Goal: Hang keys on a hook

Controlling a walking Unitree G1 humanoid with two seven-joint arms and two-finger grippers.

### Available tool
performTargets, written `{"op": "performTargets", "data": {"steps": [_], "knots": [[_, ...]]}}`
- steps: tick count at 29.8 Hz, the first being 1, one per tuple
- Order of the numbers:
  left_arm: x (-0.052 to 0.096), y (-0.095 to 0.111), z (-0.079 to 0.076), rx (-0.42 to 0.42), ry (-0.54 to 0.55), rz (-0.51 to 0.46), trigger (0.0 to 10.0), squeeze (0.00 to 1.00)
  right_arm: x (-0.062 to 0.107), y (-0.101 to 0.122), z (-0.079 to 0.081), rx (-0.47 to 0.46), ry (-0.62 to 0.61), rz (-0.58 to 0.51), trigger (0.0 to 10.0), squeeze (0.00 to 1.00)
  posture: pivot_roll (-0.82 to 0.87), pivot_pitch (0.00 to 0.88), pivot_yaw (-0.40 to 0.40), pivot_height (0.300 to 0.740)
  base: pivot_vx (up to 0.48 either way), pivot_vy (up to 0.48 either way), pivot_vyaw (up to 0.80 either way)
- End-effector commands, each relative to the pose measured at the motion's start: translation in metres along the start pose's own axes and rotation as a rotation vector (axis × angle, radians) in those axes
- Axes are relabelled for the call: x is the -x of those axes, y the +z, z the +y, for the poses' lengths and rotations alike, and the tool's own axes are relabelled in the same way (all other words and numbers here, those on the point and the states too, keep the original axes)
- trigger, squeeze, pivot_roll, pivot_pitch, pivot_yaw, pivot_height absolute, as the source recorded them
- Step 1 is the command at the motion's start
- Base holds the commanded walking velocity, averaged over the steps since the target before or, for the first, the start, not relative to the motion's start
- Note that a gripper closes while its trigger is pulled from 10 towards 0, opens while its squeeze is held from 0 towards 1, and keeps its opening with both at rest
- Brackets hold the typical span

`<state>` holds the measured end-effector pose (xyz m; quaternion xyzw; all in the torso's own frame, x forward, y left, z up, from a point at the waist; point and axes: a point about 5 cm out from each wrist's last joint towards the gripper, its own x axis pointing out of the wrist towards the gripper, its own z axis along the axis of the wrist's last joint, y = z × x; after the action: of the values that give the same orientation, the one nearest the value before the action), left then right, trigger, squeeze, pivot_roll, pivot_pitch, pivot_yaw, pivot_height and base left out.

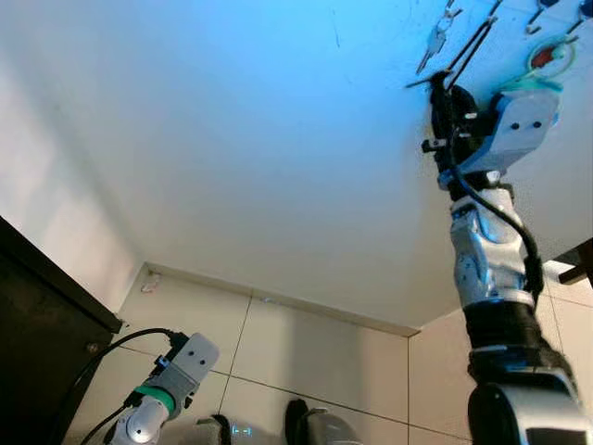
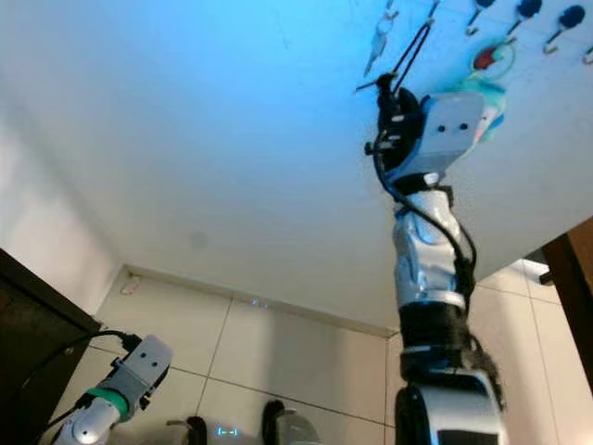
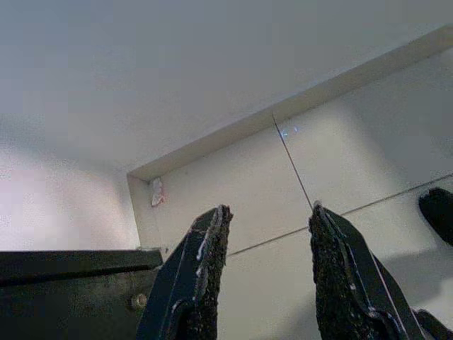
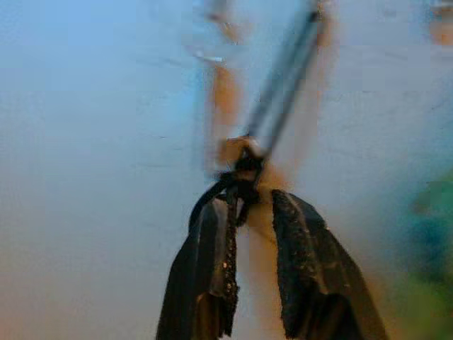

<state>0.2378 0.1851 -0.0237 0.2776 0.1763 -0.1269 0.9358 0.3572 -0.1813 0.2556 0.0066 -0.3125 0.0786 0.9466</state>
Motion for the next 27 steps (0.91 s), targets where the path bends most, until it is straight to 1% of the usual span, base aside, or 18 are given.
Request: {"op": "performTargets", "data": {"steps": [1,5,7,8,9,10,11,12,14,15,16,17,18,19,20,23,25,27], "knots": [[0.005,-0.008,-0.009,-0.005,-0.029,0.033,10.0,0.00,0.005,0.003,0.002,-0.025,0.026,-0.028,10.0,0.00,-0.09,0.173,-0.034,0.740,0.000,0.000,0.00],[0.006,-0.009,-0.011,-0.004,-0.030,0.038,10.0,0.00,0.023,-0.015,0.003,-0.018,0.020,0.045,10.0,0.00,-0.10,0.171,-0.046,0.740,0.000,0.000,0.00],[0.007,-0.012,-0.012,-0.002,-0.032,0.050,10.0,0.00,0.068,-0.059,-0.002,-0.046,-0.053,0.251,10.0,0.00,-0.11,0.169,-0.056,0.740,0.000,0.000,0.00],[0.007,-0.012,-0.012,-0.002,-0.032,0.050,10.0,0.00,0.068,-0.059,-0.002,-0.046,-0.053,0.251,10.0,0.00,-0.11,0.169,-0.056,0.740,0.000,0.000,0.00],[0.009,-0.014,-0.014,0.000,-0.037,0.060,10.0,0.00,0.112,-0.094,-0.003,-0.073,-0.107,0.437,10.0,0.00,-0.12,0.167,-0.061,0.740,0.000,0.000,0.00],[0.009,-0.014,-0.014,0.000,-0.037,0.060,10.0,0.00,0.112,-0.094,-0.003,-0.073,-0.107,0.437,10.0,0.00,-0.12,0.167,-0.061,0.740,0.000,0.000,0.00],[0.009,-0.016,-0.016,0.008,-0.041,0.071,10.0,0.00,0.146,-0.116,-0.001,-0.095,-0.116,0.586,10.0,0.00,-0.12,0.167,-0.062,0.740,0.000,0.000,0.00],[0.009,-0.016,-0.016,0.008,-0.041,0.071,10.0,0.00,0.146,-0.116,-0.001,-0.095,-0.116,0.586,10.0,0.00,-0.12,0.167,-0.062,0.740,0.000,0.000,0.00],[0.011,-0.020,-0.019,0.030,-0.053,0.097,10.0,0.00,0.213,-0.144,0.007,-0.076,-0.087,0.857,10.0,0.00,-0.13,0.167,-0.059,0.740,0.000,0.000,0.00],[0.011,-0.020,-0.019,0.030,-0.053,0.097,10.0,0.00,0.213,-0.144,0.007,-0.076,-0.087,0.857,10.0,0.00,-0.13,0.167,-0.059,0.740,0.000,0.000,0.00],[0.012,-0.023,-0.020,0.047,-0.059,0.117,10.0,0.00,0.242,-0.152,0.013,-0.087,-0.062,0.973,10.0,0.00,-0.14,0.166,-0.057,0.740,0.000,0.000,0.00],[0.012,-0.023,-0.020,0.047,-0.059,0.117,10.0,0.00,0.242,-0.152,0.013,-0.087,-0.062,0.973,10.0,0.00,-0.14,0.166,-0.057,0.740,0.000,0.000,0.00],[0.013,-0.027,-0.020,0.074,-0.062,0.148,10.0,0.00,0.271,-0.156,0.017,-0.099,-0.059,1.087,10.0,0.00,-0.14,0.163,-0.053,0.740,0.000,0.000,0.00],[0.013,-0.027,-0.020,0.074,-0.062,0.148,10.0,0.00,0.271,-0.156,0.017,-0.099,-0.059,1.087,10.0,0.00,-0.14,0.163,-0.053,0.740,0.000,0.000,0.00],[0.016,-0.038,-0.018,0.163,-0.061,0.237,10.0,0.00,0.324,-0.159,0.024,-0.147,-0.105,1.311,10.0,0.00,-0.15,0.160,-0.047,0.740,0.000,0.000,0.00],[0.018,-0.042,-0.018,0.195,-0.056,0.265,10.0,0.00,0.338,-0.159,0.026,-0.162,-0.134,1.370,10.0,0.00,-0.15,0.159,-0.045,0.740,0.000,0.000,0.00],[0.022,-0.053,-0.017,0.267,-0.031,0.350,10.0,0.00,0.362,-0.158,0.032,-0.200,-0.163,1.490,10.0,0.00,-0.14,0.151,-0.047,0.740,0.000,0.000,0.00],[0.025,-0.058,-0.018,0.280,-0.024,0.390,10.0,0.00,0.367,-0.157,0.038,-0.208,-0.131,1.517,10.0,0.00,-0.14,0.151,-0.047,0.740,0.000,0.000,0.00]]}}
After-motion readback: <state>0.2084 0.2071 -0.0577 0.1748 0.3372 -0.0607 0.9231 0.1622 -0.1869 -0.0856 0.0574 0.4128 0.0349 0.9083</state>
